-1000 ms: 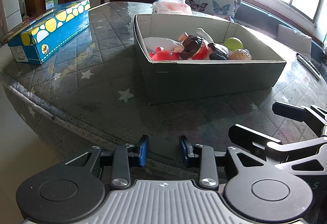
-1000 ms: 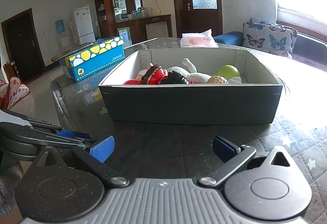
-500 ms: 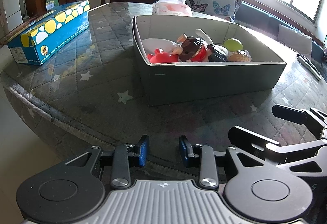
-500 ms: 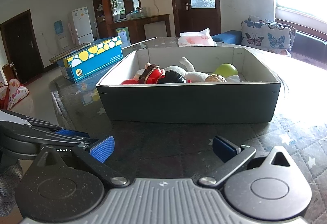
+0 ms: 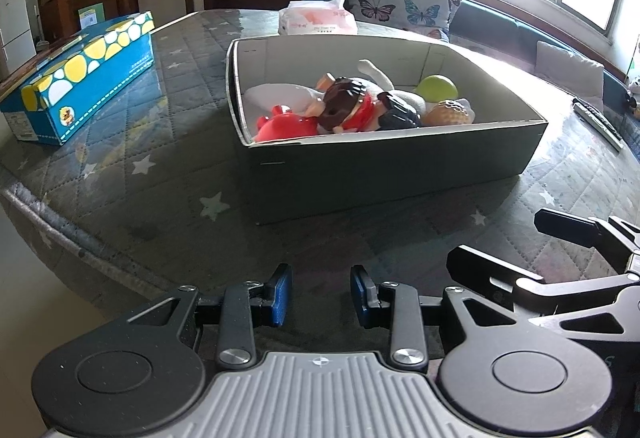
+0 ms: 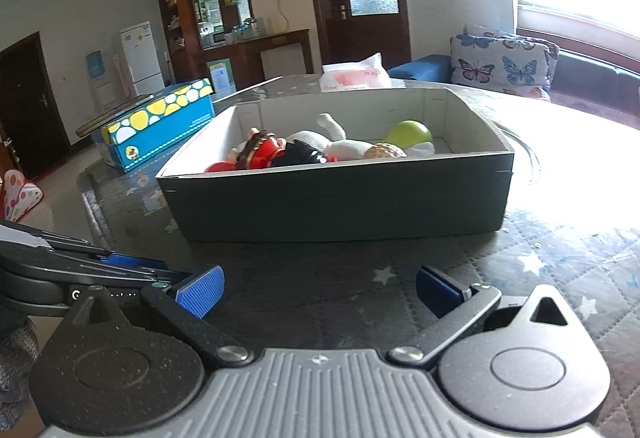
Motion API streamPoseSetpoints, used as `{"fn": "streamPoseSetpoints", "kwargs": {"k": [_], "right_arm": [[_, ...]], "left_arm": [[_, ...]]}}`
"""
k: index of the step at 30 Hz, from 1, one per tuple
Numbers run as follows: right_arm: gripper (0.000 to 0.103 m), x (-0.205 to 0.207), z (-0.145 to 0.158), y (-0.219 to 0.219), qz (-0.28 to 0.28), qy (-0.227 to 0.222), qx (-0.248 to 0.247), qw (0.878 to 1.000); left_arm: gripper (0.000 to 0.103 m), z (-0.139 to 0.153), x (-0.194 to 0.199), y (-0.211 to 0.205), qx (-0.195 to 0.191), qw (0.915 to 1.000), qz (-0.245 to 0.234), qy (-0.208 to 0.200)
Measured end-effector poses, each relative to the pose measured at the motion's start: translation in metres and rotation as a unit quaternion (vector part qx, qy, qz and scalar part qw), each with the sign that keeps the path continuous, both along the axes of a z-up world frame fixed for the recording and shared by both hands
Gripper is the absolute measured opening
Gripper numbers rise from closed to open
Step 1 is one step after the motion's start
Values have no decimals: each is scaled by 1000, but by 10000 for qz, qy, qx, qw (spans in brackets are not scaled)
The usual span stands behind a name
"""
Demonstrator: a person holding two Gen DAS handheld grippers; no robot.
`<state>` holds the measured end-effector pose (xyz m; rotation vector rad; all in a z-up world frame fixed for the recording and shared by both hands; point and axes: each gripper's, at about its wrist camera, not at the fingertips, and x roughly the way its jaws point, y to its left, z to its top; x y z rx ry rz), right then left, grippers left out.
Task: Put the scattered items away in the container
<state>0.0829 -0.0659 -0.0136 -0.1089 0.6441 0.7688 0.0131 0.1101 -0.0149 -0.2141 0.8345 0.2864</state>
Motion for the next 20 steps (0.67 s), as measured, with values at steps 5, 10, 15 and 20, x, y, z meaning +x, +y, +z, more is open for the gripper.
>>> {"fn": "streamPoseSetpoints", "kwargs": {"k": [5,10,15,20], "right_arm": [[103,5,-2,-4,-95,21,-25,9999],[103,9,-3,-6,-162,35,-36,9999],[103,14,-2,-11,-236,42,14,9997],[103,18,-1,-16,-301,13,66,9995]], "left_arm": [[34,-1,6,-3,-38,10000,-33,35],[34,-3,13,-5,-56,9999,-61,65],[34,-2,19,-8,-94,9999,-123,-2],[34,1,24,-12,-61,9998,-178,-55]]}}
